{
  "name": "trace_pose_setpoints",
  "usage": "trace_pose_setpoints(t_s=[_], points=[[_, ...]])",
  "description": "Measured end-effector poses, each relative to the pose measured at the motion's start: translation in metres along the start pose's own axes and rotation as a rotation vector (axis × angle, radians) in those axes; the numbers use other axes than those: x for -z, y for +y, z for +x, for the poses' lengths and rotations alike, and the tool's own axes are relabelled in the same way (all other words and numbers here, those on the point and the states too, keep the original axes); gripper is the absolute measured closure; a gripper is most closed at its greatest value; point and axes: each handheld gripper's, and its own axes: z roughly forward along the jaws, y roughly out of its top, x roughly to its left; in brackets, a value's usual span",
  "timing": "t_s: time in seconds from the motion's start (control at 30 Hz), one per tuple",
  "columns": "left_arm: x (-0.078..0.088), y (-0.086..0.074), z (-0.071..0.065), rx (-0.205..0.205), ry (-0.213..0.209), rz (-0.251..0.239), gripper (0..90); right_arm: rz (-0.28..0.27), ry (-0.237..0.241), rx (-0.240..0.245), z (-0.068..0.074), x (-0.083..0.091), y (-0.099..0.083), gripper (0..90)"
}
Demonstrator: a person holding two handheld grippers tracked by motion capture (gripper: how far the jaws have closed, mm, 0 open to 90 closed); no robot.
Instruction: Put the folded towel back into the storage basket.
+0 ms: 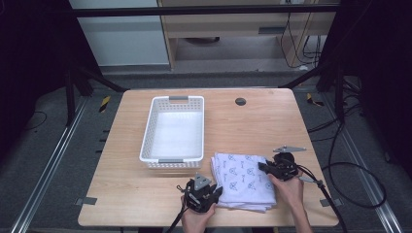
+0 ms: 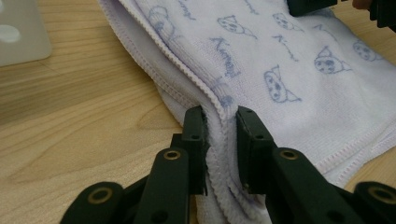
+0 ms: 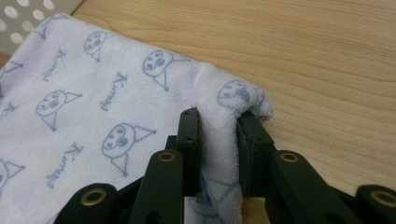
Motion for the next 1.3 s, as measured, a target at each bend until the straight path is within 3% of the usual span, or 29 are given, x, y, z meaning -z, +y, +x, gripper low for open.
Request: trace_pose_setpoints(t_s=[0.47,0.9,1.1,1.3], points=[[0.008,0.004,0.000,-0.001,0.000,-0.033,76.4,-0.078,0.054,-0.010,0.004,0.022,0.005,76.2],[0.030,0.016,-0.001,-0.021,-0.015,-0.094,76.7,-0.165,0.013,0.088,0.029,0.047,0.020,76.4],[0.039,0.025,-0.003,-0.026,-0.018,-0.115,76.6,-0.201,0.007,0.078,0.035,0.055,0.025,76.4],[0.054,0.043,-0.004,-0.063,0.000,-0.143,76.7,-0.245,-0.002,0.059,0.043,0.064,0.036,76.3]])
